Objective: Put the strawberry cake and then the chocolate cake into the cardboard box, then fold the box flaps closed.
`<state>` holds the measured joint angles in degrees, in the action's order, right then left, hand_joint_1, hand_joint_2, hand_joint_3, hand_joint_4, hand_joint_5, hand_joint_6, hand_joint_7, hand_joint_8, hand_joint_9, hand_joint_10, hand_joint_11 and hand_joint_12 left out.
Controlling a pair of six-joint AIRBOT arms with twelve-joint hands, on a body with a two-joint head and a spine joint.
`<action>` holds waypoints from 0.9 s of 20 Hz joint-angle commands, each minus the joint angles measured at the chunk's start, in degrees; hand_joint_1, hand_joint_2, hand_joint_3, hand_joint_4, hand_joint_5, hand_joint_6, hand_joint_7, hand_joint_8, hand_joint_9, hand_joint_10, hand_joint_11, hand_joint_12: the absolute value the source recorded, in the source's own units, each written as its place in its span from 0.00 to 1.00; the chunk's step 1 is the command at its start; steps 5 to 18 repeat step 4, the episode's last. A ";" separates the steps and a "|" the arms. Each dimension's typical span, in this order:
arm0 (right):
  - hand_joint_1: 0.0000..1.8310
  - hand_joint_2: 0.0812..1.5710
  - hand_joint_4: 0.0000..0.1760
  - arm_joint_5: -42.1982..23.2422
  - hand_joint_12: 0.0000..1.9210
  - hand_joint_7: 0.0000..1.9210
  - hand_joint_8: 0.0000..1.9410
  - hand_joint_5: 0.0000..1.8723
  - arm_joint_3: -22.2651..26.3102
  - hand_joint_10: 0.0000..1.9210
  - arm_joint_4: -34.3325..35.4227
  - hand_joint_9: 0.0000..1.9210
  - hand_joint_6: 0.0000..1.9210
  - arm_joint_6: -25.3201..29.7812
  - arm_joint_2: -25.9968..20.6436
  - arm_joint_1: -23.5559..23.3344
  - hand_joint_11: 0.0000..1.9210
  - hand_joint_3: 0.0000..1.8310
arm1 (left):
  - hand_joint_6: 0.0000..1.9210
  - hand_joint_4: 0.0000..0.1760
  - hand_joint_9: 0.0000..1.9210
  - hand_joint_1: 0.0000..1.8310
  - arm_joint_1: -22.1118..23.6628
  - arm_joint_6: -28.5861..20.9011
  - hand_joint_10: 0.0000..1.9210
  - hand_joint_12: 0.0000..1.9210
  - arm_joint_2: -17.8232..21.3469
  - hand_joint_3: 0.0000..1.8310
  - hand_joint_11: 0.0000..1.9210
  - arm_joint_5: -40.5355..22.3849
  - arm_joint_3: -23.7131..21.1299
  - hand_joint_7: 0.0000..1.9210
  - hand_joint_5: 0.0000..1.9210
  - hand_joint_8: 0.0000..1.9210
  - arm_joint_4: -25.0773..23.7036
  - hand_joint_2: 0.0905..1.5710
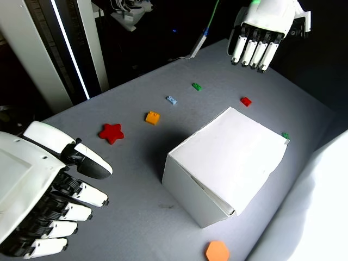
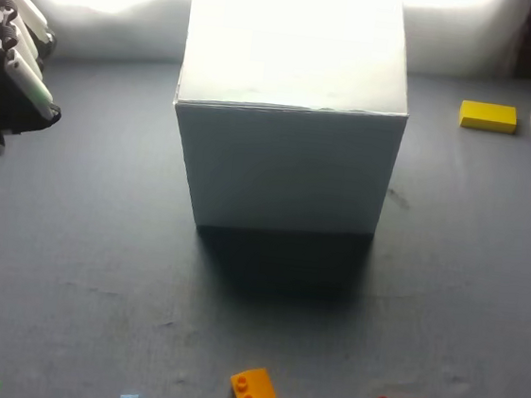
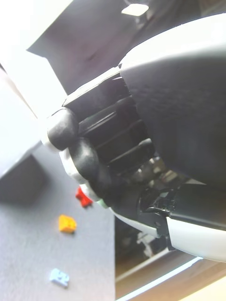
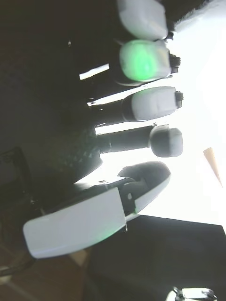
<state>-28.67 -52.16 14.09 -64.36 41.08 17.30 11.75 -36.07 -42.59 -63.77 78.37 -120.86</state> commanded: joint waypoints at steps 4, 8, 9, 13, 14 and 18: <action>0.17 0.99 0.00 -6.63 1.00 0.66 1.00 0.59 -0.16 1.00 -7.81 0.69 0.93 0.35 0.88 0.94 0.68 0.01 | 0.91 0.00 0.48 0.20 0.92 -0.06 1.00 1.00 0.68 0.00 0.35 1.12 0.56 0.50 0.42 0.96 5.18 0.95; 0.17 0.99 0.00 -6.63 1.00 0.66 1.00 0.59 -0.16 1.00 -7.81 0.69 0.93 0.35 0.88 0.94 0.68 0.01 | 0.91 0.00 0.48 0.20 0.92 -0.06 1.00 1.00 0.68 0.00 0.35 1.12 0.56 0.50 0.42 0.96 5.18 0.95; 0.17 0.99 0.00 -6.63 1.00 0.66 1.00 0.59 -0.16 1.00 -7.81 0.69 0.93 0.35 0.88 0.94 0.68 0.01 | 0.91 0.00 0.48 0.20 0.92 -0.06 1.00 1.00 0.68 0.00 0.35 1.12 0.56 0.50 0.42 0.96 5.18 0.95; 0.17 0.99 0.00 -6.63 1.00 0.66 1.00 0.59 -0.16 1.00 -7.81 0.69 0.93 0.35 0.88 0.94 0.68 0.01 | 0.91 0.00 0.48 0.20 0.92 -0.06 1.00 1.00 0.68 0.00 0.35 1.12 0.56 0.50 0.42 0.96 5.18 0.95; 0.17 0.99 0.00 -6.63 1.00 0.66 1.00 0.59 -0.16 1.00 -7.81 0.69 0.93 0.35 0.88 0.94 0.68 0.01 | 0.91 0.00 0.48 0.20 0.92 -0.06 1.00 1.00 0.68 0.00 0.35 1.12 0.56 0.50 0.42 0.96 5.18 0.95; 0.17 0.99 0.00 -6.63 1.00 0.66 1.00 0.59 -0.16 1.00 -7.81 0.69 0.93 0.35 0.88 0.94 0.68 0.01 | 0.91 0.00 0.48 0.20 0.92 -0.06 1.00 1.00 0.68 0.00 0.35 1.12 0.56 0.50 0.42 0.96 5.18 0.95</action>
